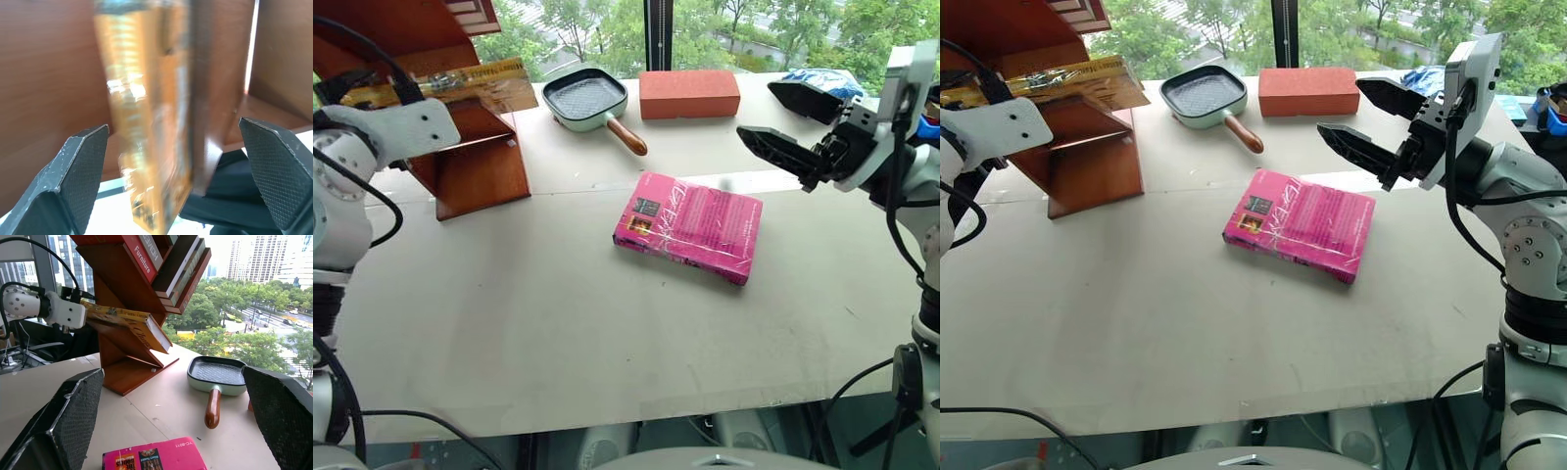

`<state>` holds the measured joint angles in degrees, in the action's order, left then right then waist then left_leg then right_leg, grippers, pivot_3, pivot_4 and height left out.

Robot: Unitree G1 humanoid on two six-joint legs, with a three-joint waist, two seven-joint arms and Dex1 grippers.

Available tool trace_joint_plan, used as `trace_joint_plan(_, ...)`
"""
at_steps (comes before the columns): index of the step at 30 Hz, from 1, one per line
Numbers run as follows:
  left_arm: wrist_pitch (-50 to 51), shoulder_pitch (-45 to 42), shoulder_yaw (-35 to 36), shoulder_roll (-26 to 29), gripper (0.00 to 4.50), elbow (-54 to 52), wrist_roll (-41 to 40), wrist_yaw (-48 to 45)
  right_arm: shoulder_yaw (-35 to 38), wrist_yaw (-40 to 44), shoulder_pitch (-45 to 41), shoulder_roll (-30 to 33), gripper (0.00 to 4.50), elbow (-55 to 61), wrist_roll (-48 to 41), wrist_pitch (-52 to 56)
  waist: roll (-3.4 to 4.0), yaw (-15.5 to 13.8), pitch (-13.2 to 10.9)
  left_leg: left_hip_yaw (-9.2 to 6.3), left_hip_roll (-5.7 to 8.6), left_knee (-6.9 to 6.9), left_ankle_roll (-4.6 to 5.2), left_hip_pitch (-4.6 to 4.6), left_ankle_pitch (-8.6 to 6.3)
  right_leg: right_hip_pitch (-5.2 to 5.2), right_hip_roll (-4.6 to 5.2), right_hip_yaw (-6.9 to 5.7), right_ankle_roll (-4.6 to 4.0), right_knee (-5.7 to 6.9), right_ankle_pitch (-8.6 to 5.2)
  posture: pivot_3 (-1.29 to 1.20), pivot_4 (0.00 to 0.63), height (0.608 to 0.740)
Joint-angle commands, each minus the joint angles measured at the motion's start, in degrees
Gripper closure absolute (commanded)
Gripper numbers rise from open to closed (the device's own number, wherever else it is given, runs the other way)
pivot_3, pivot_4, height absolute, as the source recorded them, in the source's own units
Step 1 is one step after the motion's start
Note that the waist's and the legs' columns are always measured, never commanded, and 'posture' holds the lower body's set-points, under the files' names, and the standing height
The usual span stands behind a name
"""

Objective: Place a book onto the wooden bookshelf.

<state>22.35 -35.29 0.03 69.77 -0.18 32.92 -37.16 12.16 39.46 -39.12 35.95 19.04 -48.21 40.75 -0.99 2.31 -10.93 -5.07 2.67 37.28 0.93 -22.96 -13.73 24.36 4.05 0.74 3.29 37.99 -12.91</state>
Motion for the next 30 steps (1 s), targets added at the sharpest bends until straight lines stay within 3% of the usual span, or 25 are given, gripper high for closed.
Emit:
trace_joint_plan(1, 0.03, -5.57, 3.93, -1.60, 0.07, -6.42, -2.01, 1.45, 1.10, -0.15, 0.00, 0.10, 0.00, 1.51, -0.21, -1.44, -0.01, -0.22, 0.01, -0.01, 0.00, 0.01, 0.00, 0.00, 0.00, 0.00, 0.00, -0.01, 0.00, 0.00, 0.00, 0.00, 0.150, 0.740)
trace_joint_plan(7, 2.33, -6.06, 4.76, -3.79, 0.07, -9.62, -3.11, 0.33, 0.74, 0.10, 1.23, -0.18, 0.00, 1.84, 0.34, -2.18, 0.00, 0.10, 0.01, 0.05, 0.01, 0.05, 0.00, 0.04, 0.00, -0.02, -0.02, 0.07, 0.01, 0.05, 0.01, 0.00, 0.150, 0.740)
trace_joint_plan(14, 20.70, 3.30, 7.96, -21.83, 0.07, -22.88, -21.60, -9.12, 0.56, 1.59, 6.01, 1.63, 0.00, 2.36, 2.96, -3.76, -0.03, -0.11, 0.03, 0.02, -0.01, 0.18, 0.00, 0.06, 0.00, -0.12, -0.02, 0.04, 0.03, 0.02, 0.02, 0.00, 0.150, 0.740)
trace_joint_plan(18, 22.87, 12.57, 8.10, -31.25, 0.07, -33.94, -31.45, -10.30, -0.04, 4.09, 16.41, 2.74, 0.00, -0.39, 10.43, -10.36, -0.17, -0.38, 0.12, 0.03, -0.02, 0.27, 0.00, 0.02, 0.00, -0.13, 0.01, 0.07, 0.08, 0.00, 0.05, 0.00, 0.150, 0.740)
trace_joint_plan(21, 26.25, 23.27, 9.07, -42.37, 0.07, -42.79, -38.34, -6.26, 0.63, 6.85, 27.09, 1.80, 0.00, -5.43, 16.07, -19.09, -0.18, -0.88, 0.22, 0.07, -0.02, 0.24, -0.01, 0.05, 0.00, -0.23, 0.05, 0.12, 0.09, -0.14, 0.05, 0.00, 0.150, 0.740)
trace_joint_plan(24, 26.16, 35.48, 8.91, -49.27, 0.07, -45.84, -40.64, -2.21, 0.68, 10.09, 34.39, 0.96, 0.00, -10.01, 19.41, -26.32, -0.14, -0.73, 0.25, 0.26, -0.04, 0.21, 0.00, 0.20, 0.00, -0.23, 0.06, 0.34, 0.11, -0.14, 0.07, 0.00, 0.150, 0.740)
trace_joint_plan(27, 19.15, 44.96, 8.07, -51.15, 0.07, -42.56, -40.62, -0.52, -0.04, 13.53, 40.70, -0.04, 0.00, -13.76, 22.35, -33.92, -0.09, -0.85, 0.27, 0.28, -0.12, 0.17, 0.01, 0.44, -0.01, -0.34, -0.03, 0.37, 0.08, -0.07, 0.07, 0.00, 0.150, 0.740)
trace_joint_plan(30, 12.90, 48.75, 7.68, -51.17, 0.07, -38.96, -40.53, 0.71, -0.15, 14.91, 44.27, -0.86, 0.00, -15.88, 23.88, -38.28, -0.08, -1.40, 0.28, 0.31, -0.37, 0.16, 0.00, 1.20, -0.02, -1.10, -0.09, 0.29, -0.07, -0.11, -0.15, 0.00, 0.150, 0.740)
